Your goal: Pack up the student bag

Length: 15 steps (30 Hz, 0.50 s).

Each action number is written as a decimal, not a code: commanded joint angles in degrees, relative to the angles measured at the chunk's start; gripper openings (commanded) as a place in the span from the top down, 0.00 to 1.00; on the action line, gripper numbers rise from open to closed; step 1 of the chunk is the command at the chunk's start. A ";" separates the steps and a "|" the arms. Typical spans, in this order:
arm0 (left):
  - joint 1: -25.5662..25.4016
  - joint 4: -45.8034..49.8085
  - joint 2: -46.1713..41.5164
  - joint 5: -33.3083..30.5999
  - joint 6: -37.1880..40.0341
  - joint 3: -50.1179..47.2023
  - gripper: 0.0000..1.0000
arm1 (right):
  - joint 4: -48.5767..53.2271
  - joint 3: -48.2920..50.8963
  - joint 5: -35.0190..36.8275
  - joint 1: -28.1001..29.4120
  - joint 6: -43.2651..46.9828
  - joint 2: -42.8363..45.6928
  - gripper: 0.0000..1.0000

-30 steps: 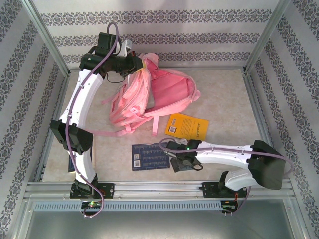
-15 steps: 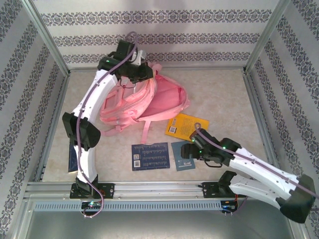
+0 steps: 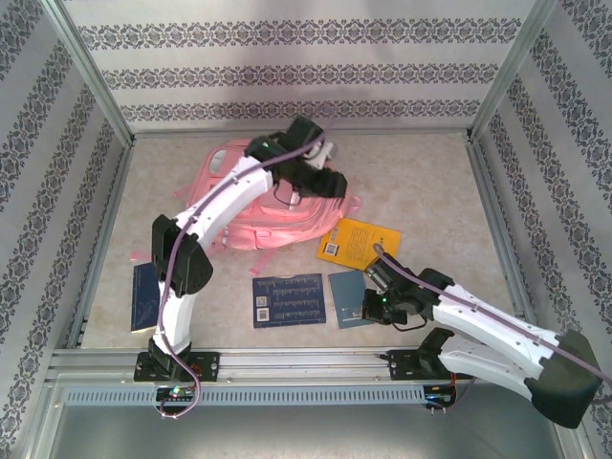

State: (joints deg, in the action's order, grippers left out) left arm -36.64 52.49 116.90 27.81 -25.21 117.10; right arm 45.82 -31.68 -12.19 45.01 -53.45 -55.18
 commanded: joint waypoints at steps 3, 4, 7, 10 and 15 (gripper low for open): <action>-4.14 -8.08 -0.80 5.63 -1.05 -11.85 0.45 | -5.98 1.06 -1.96 2.70 -2.01 -7.05 1.00; -4.67 -9.05 -0.67 6.14 -1.41 -13.27 0.46 | -6.62 1.26 -1.67 2.71 -2.53 -8.11 1.00; -6.10 -10.36 -0.54 6.39 -0.99 -16.40 0.47 | -5.81 1.36 1.92 2.39 -4.16 -11.00 1.00; -6.69 -11.02 -0.53 5.82 -0.88 -19.11 0.48 | -4.87 1.62 5.17 1.04 -5.54 -11.88 1.00; -6.68 -14.06 -0.78 5.34 -2.36 -24.42 0.48 | -5.32 1.99 8.04 -2.73 -5.35 -12.66 1.00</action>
State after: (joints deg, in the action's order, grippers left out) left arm -42.76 41.91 116.99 32.86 -26.37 94.80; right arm 40.23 -31.09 -10.79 44.42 -57.78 -66.54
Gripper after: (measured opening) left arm 0.519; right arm 0.058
